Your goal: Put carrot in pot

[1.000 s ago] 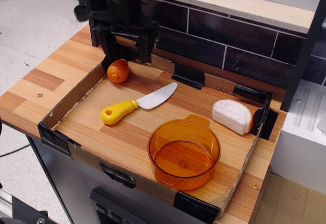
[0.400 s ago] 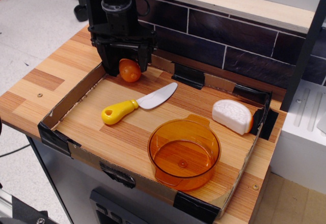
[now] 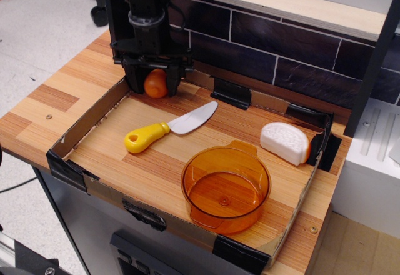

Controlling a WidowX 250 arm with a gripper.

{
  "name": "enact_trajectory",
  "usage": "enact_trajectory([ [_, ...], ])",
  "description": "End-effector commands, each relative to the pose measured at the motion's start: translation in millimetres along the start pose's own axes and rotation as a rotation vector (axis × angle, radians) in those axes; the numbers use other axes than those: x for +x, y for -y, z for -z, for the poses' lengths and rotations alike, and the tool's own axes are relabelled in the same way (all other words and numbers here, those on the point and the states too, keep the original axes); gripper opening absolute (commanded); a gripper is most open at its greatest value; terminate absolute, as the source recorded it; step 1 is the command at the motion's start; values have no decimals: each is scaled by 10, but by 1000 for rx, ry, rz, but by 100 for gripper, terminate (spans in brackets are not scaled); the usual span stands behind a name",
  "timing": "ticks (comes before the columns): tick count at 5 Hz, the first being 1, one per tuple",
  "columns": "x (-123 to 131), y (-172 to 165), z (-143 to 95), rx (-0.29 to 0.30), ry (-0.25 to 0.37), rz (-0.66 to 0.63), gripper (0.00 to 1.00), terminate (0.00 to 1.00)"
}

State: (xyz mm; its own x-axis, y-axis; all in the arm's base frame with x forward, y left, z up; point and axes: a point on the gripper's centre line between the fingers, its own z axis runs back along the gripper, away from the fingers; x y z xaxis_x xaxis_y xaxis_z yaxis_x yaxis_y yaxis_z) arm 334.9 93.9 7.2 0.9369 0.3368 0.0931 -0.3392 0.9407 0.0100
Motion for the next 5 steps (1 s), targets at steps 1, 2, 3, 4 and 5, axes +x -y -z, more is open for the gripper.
enact_trajectory([
  [1, 130, 9, -130, -7, 56, -14, 0, 0],
  [2, 133, 23, -307, -31, 77, -28, 0, 0],
  [3, 87, 103, -592, -42, 113, -34, 0, 0],
  [4, -122, 324, -926, -110, 145, 6, 0, 0],
  [5, -410, 587, -1025, -123, 63, 150, 0, 0],
])
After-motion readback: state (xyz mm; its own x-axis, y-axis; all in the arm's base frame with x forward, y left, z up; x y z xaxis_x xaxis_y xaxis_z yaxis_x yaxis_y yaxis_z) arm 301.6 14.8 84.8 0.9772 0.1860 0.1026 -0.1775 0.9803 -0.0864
